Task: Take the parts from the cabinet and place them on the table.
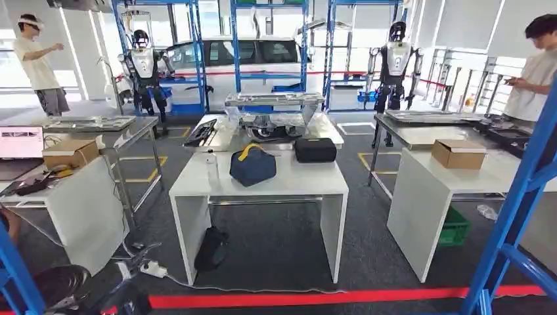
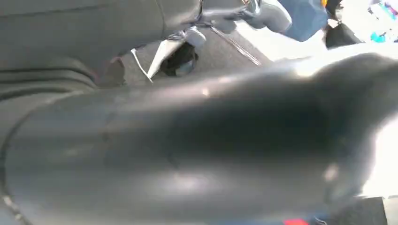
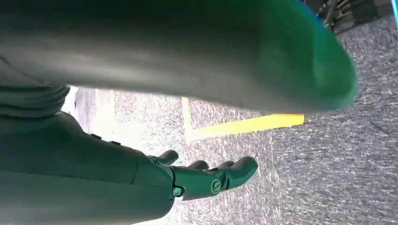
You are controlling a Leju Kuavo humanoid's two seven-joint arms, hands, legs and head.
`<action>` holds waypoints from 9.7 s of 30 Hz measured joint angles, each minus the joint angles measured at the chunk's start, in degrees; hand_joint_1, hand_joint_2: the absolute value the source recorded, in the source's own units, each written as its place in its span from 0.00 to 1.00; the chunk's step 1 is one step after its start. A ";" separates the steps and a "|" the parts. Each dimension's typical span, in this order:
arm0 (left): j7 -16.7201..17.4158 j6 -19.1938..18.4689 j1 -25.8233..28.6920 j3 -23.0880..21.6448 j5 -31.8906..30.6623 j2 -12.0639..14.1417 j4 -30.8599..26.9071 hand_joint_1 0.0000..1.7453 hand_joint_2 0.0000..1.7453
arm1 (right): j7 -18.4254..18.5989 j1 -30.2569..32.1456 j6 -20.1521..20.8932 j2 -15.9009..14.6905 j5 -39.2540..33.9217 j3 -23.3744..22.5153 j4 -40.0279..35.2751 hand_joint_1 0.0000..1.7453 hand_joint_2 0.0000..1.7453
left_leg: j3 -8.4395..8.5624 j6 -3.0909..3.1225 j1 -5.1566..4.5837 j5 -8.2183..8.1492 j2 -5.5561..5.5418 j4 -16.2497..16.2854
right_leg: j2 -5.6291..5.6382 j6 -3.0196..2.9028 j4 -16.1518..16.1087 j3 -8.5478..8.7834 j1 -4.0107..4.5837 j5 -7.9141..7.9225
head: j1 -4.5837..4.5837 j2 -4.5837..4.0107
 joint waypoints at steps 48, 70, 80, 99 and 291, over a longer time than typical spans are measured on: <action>1.03 1.44 -0.58 -0.48 0.83 0.13 -0.44 0.00 0.00 | 0.68 -0.29 0.07 0.31 -0.22 -0.92 0.00 0.00 0.00 | -1.63 -3.76 0.64 -2.03 0.27 2.64 | -0.52 -1.00 -3.12 2.47 -1.01 1.92 | -0.18 0.02; 0.06 0.94 0.02 -1.23 0.98 1.20 0.09 0.00 0.00 | 0.02 -0.40 0.61 0.26 0.90 -2.14 0.00 0.00 0.00 | -5.47 -4.59 2.34 -0.50 0.91 5.47 | -0.04 1.01 -0.04 2.31 -2.14 -0.40 | 0.09 0.00; 0.37 -0.07 -1.86 -1.51 1.14 1.60 1.47 0.00 0.00 | 0.35 -0.71 0.55 0.17 0.90 -2.14 0.00 0.00 0.00 | -9.60 -4.62 2.05 -9.25 0.62 20.87 | -0.28 -2.16 0.21 -2.56 -1.29 2.90 | -0.15 0.02; -0.26 0.00 -3.10 -2.38 1.31 0.28 2.34 0.00 0.00 | 0.39 -1.04 0.02 0.44 0.35 -2.27 0.00 0.00 0.00 | -10.82 -1.55 0.04 4.23 1.10 5.42 | -0.83 0.11 -1.10 7.36 -0.60 -4.16 | 0.13 -0.04; 3.15 -0.87 19.51 5.05 6.62 1.51 -27.65 1.00 1.00 | 0.94 -0.82 -0.07 0.44 4.33 -6.97 0.00 0.00 0.00 | -4.84 -2.45 0.83 0.78 0.13 3.44 | -0.67 0.74 -5.22 2.71 -1.46 3.30 | -0.09 -0.04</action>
